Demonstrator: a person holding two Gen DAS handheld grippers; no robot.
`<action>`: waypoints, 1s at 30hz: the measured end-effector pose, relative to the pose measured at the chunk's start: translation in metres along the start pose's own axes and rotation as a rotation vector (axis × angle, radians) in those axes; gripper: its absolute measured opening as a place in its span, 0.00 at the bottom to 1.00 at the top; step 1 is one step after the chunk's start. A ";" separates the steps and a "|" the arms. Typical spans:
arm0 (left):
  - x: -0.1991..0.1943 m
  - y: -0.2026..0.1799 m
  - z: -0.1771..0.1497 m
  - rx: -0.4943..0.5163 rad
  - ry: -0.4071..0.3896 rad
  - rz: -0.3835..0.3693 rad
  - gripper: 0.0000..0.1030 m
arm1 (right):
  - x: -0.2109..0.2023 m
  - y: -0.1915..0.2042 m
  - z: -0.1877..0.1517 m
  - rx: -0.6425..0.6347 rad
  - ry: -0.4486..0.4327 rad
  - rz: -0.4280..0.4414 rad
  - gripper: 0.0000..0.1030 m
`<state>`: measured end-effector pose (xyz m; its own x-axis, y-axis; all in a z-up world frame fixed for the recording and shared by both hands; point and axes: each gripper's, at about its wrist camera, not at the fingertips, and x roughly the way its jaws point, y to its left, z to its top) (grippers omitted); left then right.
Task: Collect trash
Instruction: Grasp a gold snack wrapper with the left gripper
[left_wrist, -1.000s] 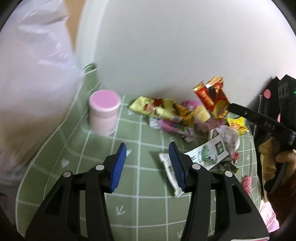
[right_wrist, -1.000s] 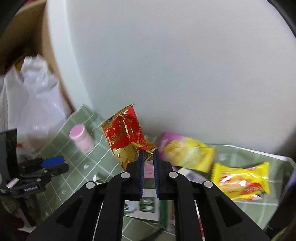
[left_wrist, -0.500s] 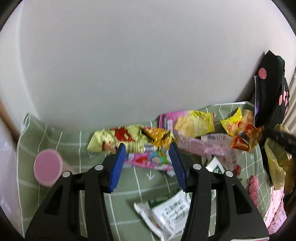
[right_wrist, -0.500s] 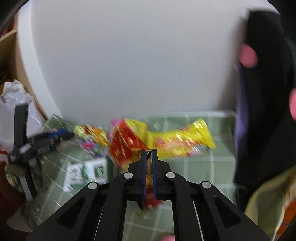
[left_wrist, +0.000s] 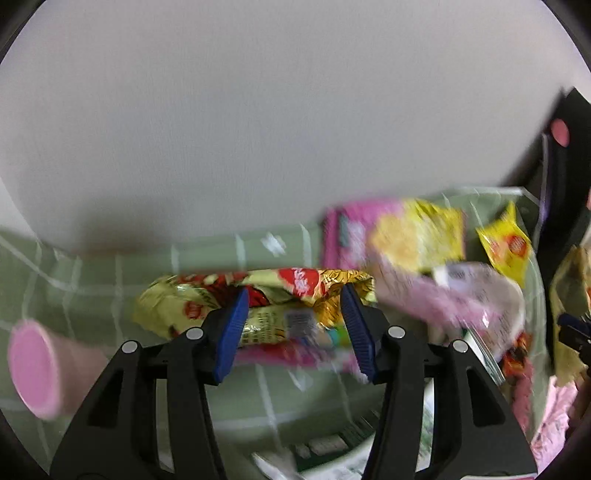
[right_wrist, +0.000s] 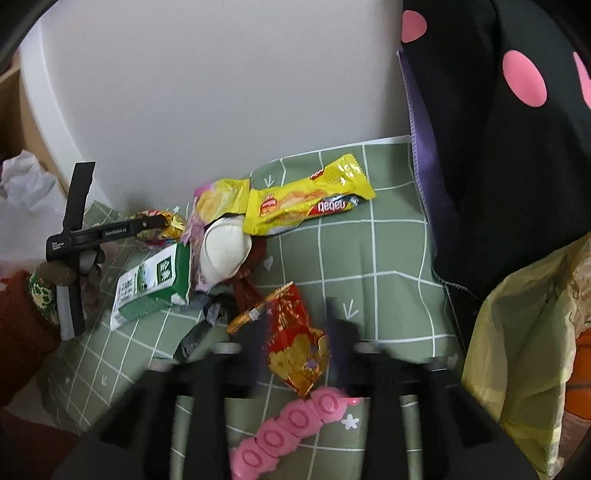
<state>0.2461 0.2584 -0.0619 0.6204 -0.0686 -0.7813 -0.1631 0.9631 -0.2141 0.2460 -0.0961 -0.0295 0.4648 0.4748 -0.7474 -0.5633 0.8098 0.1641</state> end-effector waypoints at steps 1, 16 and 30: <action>-0.001 -0.003 -0.004 0.002 0.006 -0.013 0.48 | 0.001 0.001 -0.001 -0.010 0.006 0.015 0.38; -0.069 -0.012 -0.051 -0.013 -0.061 -0.089 0.48 | 0.036 0.001 -0.019 -0.016 0.048 -0.088 0.49; -0.066 0.008 -0.053 -0.022 -0.042 -0.056 0.55 | 0.042 0.000 -0.017 0.055 0.054 -0.021 0.03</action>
<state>0.1631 0.2568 -0.0428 0.6609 -0.1109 -0.7422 -0.1434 0.9521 -0.2700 0.2539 -0.0821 -0.0726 0.4380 0.4394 -0.7843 -0.5145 0.8379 0.1822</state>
